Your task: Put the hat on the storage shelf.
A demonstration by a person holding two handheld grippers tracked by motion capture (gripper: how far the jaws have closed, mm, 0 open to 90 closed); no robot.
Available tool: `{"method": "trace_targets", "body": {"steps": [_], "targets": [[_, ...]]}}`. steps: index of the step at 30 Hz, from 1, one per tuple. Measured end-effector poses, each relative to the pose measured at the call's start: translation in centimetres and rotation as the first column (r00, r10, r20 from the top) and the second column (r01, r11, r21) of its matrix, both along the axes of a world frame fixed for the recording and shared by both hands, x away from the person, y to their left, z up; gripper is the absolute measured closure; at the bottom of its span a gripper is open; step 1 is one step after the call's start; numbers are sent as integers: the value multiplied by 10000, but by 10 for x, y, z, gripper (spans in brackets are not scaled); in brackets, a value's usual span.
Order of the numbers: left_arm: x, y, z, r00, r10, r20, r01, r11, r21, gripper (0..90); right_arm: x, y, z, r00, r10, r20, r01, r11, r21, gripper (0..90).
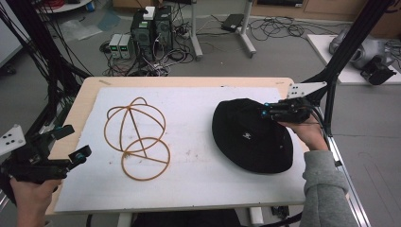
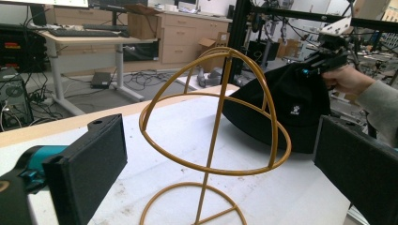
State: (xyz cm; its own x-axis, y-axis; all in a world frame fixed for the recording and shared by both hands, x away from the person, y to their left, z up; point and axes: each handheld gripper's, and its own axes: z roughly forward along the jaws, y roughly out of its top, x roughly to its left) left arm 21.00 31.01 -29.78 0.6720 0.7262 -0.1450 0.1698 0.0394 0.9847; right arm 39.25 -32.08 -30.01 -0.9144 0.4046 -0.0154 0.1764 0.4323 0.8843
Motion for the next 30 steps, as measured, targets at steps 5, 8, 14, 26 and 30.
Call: {"method": "trace_targets", "body": {"steps": [5, 8, 14, 26, 30], "targets": [[-1, -1, 2, 10000, -14, 51, 13, 10000, 27, 36, -7, 3, 16, 9999, 82, 138, -82, 10000, 1, 858], [-1, -1, 2, 10000, -6, 63, 6, 10000, 23, 36, -11, 4, 26, 9997, 86, 230, -88, 9999, 108, 857], [-3, 0, 4, 9999, -6, 117, 6, 10000, -1, 36, -18, 10, 43, 9989, 217, 405, -221, 9997, 79, 855], [-2, -3, 2, 10000, 16, 44, -16, 10000, 51, 36, -26, 25, 76, 9966, 493, 657, -493, 9988, -4, 849], [-3, -3, 2, 10000, 20, 59, -21, 10000, 32, 36, -28, 32, 89, 9947, 658, 787, -658, 9978, -24, 848]]}}
